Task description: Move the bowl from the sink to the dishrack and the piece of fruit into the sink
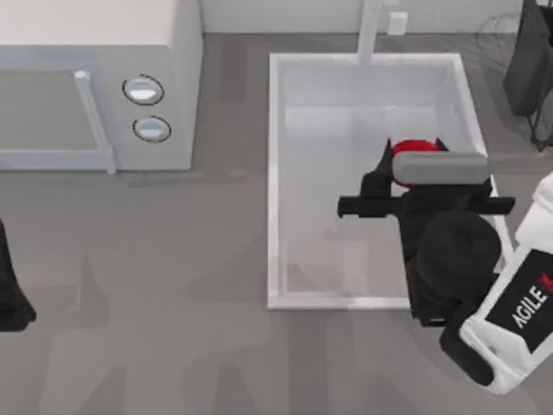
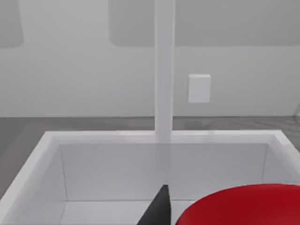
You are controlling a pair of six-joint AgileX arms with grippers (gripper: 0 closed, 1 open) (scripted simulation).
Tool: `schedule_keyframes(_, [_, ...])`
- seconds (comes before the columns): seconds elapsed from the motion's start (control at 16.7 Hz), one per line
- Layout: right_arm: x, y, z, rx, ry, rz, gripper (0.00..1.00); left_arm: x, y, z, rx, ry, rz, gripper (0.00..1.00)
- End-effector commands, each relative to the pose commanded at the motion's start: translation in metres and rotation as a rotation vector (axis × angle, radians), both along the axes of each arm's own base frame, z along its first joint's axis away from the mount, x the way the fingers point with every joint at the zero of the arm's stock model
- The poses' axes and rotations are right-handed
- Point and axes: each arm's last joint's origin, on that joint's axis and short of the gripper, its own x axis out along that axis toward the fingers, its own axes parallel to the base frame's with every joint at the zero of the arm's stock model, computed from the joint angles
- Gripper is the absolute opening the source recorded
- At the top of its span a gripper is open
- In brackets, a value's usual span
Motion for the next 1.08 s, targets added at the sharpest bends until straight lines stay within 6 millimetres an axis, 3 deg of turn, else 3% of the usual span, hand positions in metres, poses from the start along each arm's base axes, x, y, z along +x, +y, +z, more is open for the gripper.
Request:
schedule_keyframes(0.18, [-0.0036,-0.0033,-0.0146,-0.001,0.004,0.0,0.0,0.0,0.0,0.0,0.0,0.0,0.0,1.0])
schedule_keyframes(0.42, [-0.0037,-0.0034,-0.0151,-0.001,0.005,0.0,0.0,0.0,0.0,0.0,0.0,0.0,0.0,1.0])
schedule_keyframes(1.08, [-0.0037,-0.0034,-0.0151,-0.001,0.005,0.0,0.83,0.0,0.0,0.0,0.0,0.0,0.0,1.0])
